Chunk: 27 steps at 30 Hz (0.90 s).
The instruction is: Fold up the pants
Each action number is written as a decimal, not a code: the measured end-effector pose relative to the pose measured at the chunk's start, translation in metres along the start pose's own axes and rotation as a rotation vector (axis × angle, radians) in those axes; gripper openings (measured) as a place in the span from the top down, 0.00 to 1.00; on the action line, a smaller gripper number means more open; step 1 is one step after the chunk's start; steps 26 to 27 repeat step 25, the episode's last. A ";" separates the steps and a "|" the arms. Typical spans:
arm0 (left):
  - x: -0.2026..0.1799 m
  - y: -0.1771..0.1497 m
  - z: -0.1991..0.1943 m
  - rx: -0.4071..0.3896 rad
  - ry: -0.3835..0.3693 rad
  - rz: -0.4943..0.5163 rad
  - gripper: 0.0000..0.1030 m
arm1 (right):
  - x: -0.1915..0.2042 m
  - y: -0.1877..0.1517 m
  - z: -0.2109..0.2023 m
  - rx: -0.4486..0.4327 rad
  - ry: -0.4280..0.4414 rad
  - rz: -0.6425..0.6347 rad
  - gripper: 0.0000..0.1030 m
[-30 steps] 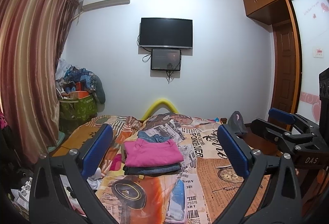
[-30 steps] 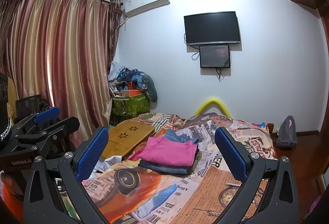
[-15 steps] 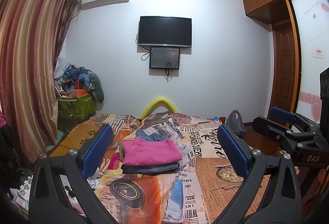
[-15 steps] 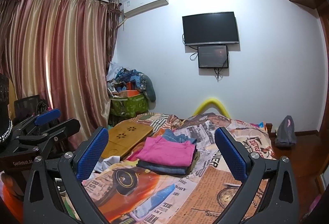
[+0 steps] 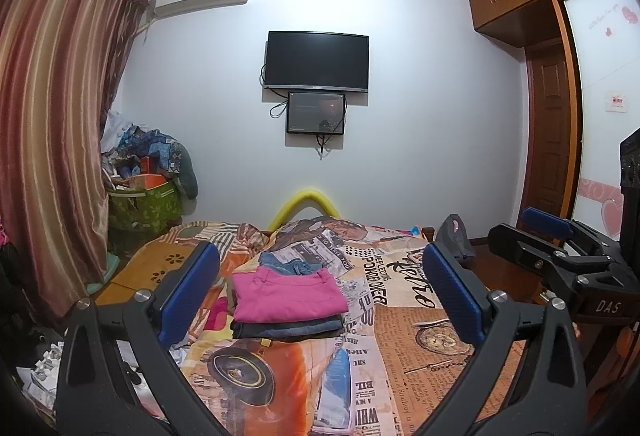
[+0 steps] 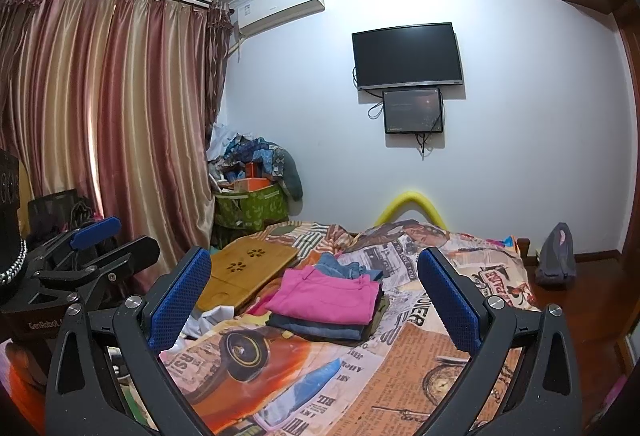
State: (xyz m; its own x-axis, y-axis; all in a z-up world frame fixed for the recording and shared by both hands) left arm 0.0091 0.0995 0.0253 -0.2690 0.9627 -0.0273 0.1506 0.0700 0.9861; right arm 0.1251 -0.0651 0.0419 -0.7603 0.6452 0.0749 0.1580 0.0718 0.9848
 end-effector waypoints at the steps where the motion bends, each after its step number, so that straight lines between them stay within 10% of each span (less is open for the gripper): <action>1: 0.000 0.000 0.000 -0.001 -0.002 0.001 0.00 | 0.000 0.000 0.000 -0.001 -0.001 0.001 0.00; 27: -0.002 0.000 0.001 0.013 -0.017 -0.005 0.00 | -0.005 0.001 0.001 -0.005 -0.012 0.006 0.00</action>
Point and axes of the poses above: each gripper's, at about its wrist camera, not at the fingertips, and z roughly the way its jaws point, x to its left, y to its top, the point moved 3 cm from there along z, roughly the way its jaws point, and after that the axes turned 5 degrees about y, right-handed, at the moved point
